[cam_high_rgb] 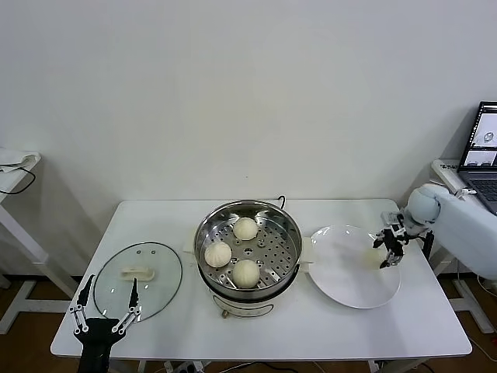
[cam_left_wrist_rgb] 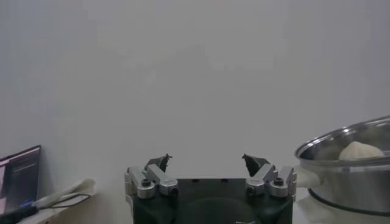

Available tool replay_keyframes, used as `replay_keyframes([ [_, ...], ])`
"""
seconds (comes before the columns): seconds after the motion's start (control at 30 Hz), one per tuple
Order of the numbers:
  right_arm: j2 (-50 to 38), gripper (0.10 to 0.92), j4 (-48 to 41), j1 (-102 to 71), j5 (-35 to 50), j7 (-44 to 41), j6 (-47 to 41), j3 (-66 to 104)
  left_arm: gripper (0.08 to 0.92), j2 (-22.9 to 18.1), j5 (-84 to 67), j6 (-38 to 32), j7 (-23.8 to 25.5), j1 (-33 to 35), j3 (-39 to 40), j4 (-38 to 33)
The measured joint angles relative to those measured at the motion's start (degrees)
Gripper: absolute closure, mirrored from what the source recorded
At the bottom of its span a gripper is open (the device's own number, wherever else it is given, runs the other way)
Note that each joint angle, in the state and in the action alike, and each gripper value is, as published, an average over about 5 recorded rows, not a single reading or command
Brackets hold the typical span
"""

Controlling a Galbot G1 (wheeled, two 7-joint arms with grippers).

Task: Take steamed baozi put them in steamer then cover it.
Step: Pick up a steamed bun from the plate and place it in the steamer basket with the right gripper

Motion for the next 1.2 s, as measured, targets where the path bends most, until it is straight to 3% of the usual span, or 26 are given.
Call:
replay_keyframes([
  [0.3, 3.2, 0.372, 7.6, 15.1, 9.2, -5.9, -2.1, -7.4, 0.177, 0.3, -0.1, 0.1, -0.4, 0.0, 0.0, -0.5],
  [0.63, 9.8, 0.38, 20.5, 27.8, 19.2, -6.2, -7.1, -17.2, 0.177, 0.3, -0.1, 0.1, -0.5, -0.1, 0.2, -0.9],
  [1.2, 18.3, 0.381, 28.7, 29.7, 21.8, 0.4, -13.6, -27.8, 0.177, 0.1, -0.4, 0.2, -0.7, -0.4, 0.0, -1.1],
])
